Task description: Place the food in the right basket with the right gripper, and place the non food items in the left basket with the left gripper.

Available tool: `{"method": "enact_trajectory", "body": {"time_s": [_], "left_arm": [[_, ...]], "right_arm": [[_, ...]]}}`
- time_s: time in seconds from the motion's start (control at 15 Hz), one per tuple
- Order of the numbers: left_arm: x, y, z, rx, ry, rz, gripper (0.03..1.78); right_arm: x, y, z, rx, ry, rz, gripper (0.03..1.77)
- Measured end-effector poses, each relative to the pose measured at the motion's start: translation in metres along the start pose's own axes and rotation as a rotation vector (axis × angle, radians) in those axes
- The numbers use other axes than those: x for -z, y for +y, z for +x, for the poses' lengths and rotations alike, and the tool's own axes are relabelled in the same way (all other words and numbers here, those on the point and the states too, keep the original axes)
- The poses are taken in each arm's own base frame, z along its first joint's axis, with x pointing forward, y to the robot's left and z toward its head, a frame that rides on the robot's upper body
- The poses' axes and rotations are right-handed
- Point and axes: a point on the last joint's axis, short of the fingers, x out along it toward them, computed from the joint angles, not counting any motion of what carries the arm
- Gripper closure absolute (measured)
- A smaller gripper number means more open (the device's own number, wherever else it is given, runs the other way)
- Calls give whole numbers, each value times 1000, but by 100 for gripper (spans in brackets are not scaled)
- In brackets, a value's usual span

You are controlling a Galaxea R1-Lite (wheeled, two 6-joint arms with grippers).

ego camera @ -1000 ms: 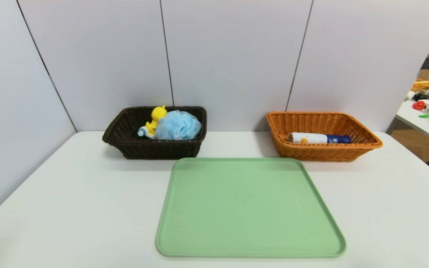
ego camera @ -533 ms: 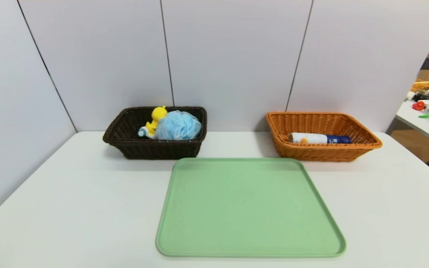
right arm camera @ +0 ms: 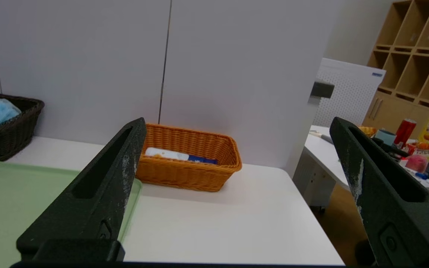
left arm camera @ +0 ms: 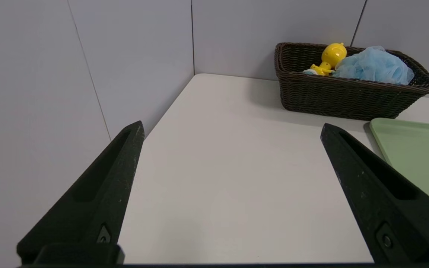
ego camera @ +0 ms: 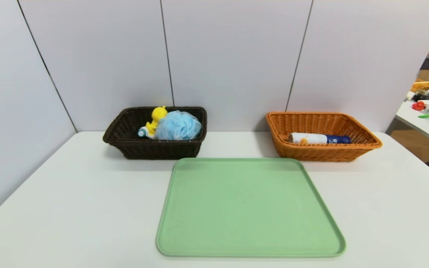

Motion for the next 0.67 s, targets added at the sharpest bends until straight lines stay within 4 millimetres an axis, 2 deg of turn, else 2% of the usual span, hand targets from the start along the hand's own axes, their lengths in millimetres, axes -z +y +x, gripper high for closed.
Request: {"method": "enact_trajectory", "body": {"time_s": [0.2,0.4,0.67], "left_arm": [[9,1,-5,5,-17,2,12],[16,1,-6,6,-18,13,12],[25,1,-2,3,7,44,12]], "right_arm": [[12,2,0,-10,-51,-3,10],[25,6,-4,-104,23,-4,10],[44,10,-9,-127,45,-7,10]]}}
